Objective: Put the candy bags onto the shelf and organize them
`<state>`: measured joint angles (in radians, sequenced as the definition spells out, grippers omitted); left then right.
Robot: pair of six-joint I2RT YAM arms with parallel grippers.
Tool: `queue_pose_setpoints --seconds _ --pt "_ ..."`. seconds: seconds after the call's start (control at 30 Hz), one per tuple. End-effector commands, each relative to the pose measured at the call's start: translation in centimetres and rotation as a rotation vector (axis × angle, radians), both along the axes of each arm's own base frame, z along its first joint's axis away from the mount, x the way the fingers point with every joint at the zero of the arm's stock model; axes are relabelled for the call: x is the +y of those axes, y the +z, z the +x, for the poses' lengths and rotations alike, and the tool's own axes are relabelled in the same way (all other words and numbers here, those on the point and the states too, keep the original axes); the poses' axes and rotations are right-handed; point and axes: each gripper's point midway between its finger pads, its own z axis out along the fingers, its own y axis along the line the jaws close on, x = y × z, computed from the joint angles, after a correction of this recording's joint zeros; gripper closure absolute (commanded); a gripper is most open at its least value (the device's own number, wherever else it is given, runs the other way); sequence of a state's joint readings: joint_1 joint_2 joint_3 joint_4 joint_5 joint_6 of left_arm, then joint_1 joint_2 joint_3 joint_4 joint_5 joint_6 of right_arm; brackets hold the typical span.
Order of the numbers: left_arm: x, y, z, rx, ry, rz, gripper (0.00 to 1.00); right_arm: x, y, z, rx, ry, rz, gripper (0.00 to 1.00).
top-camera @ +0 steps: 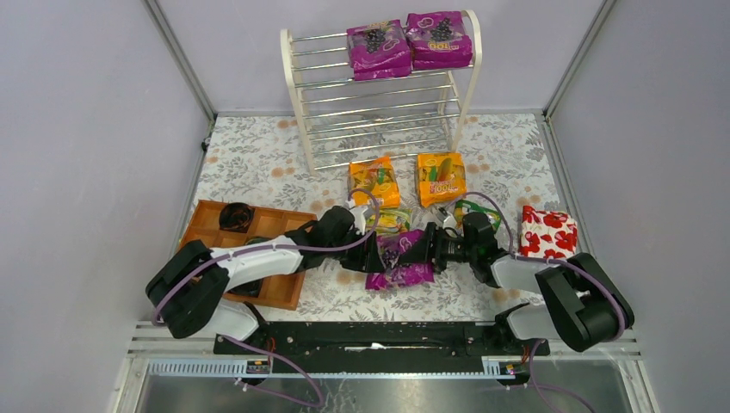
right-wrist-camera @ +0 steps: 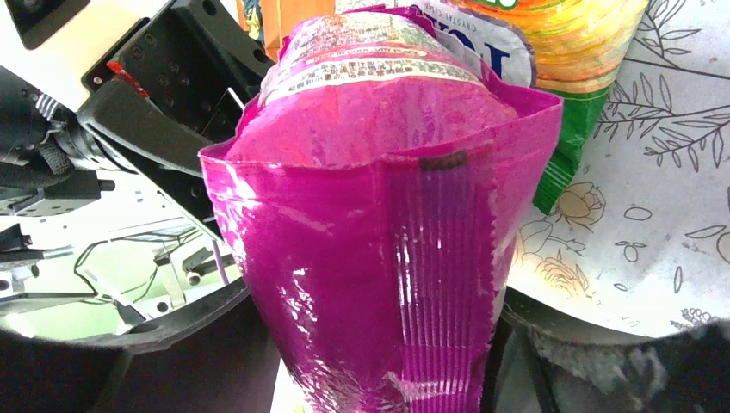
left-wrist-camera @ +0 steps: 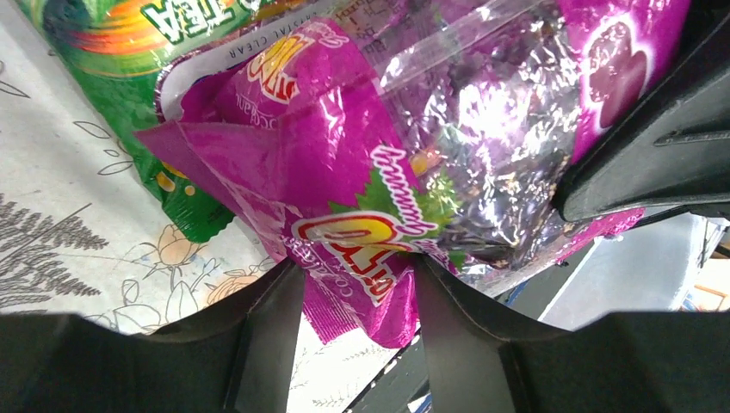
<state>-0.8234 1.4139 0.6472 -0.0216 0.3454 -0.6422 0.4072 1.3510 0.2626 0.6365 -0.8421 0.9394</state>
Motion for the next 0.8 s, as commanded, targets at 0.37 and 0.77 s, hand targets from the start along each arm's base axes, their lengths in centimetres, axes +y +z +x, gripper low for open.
queue_pose_setpoints --seconds 0.37,0.77 --pt "2.3 8.4 3.9 -0.327 0.101 0.013 0.35 1.0 7.6 2.7 -0.101 -0.082 0.011 0.45" --pt "9.0 19.5 6.7 -0.645 0.373 0.051 0.24 0.9 14.6 3.7 -0.422 -0.017 -0.098 0.48"
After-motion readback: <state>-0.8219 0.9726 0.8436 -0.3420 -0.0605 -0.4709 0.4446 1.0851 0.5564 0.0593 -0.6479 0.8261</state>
